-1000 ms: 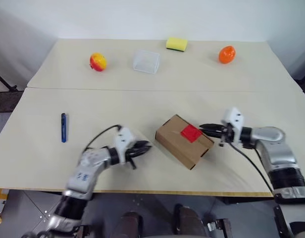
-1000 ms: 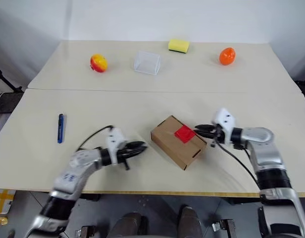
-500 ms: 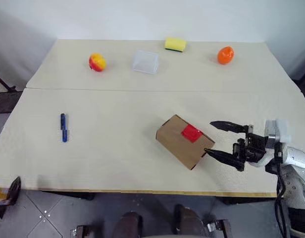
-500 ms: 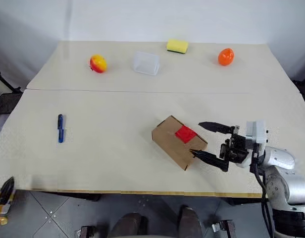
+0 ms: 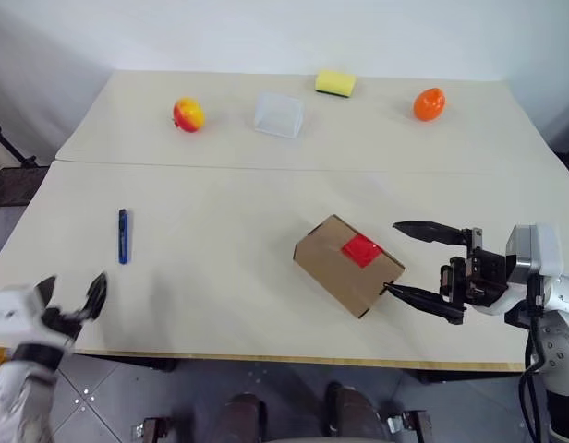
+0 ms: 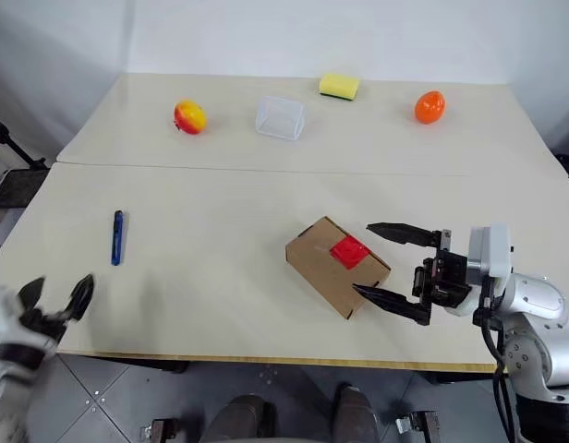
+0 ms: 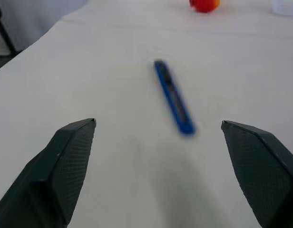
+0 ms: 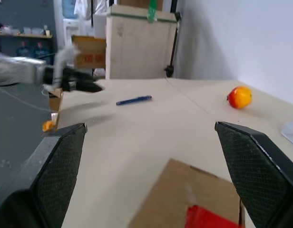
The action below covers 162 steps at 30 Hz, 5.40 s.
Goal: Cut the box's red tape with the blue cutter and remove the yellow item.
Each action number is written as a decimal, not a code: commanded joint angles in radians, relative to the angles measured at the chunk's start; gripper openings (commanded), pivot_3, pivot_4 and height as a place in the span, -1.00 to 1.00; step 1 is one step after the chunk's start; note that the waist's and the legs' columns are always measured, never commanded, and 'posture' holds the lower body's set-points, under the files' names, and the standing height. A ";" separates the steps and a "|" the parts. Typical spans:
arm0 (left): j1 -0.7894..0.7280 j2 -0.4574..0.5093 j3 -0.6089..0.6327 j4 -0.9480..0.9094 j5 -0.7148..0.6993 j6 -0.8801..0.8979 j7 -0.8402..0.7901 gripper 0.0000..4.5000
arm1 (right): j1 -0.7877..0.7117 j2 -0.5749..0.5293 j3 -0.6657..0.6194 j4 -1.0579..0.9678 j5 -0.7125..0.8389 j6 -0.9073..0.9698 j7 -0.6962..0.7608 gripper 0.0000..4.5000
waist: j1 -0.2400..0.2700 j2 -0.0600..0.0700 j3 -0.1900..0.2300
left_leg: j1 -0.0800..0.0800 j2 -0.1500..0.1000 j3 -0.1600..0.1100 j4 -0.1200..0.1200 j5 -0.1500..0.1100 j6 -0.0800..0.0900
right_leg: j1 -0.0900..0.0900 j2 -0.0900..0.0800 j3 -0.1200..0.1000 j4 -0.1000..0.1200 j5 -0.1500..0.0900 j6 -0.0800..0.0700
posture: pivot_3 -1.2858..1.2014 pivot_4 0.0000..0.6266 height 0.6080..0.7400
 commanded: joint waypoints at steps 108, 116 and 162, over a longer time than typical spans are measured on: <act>-0.292 0.344 -0.984 -0.196 0.296 0.109 -0.784 -0.81 | 0.021 -0.003 0.693 -0.341 -0.391 0.627 -0.676 -0.99 | -0.005 0.003 -0.004 | 0.016 0.026 0.038 0.007 -0.020 -0.003 | 0.003 0.010 -0.028 -0.001 -0.004 -0.014 | 0.03 -0.52 1.00; -0.280 0.349 -0.963 -0.167 0.300 0.064 -0.792 -0.81 | 0.120 0.007 0.555 -0.350 -0.299 0.592 -0.634 -0.99 | -0.001 0.003 -0.005 | 0.015 0.026 0.033 0.009 -0.021 -0.002 | 0.004 0.010 -0.027 -0.001 -0.004 -0.015 | 0.03 -0.52 1.00; -0.415 0.197 -0.793 -0.026 0.292 -0.575 -0.791 -0.81 | -0.226 -0.343 0.291 -0.141 1.199 0.742 -1.231 0.45 | -0.003 0.008 0.002 | 0.004 0.030 0.049 0.018 -0.024 0.001 | -0.002 0.011 -0.033 -0.010 0.007 -0.013 | 0.03 -0.52 1.00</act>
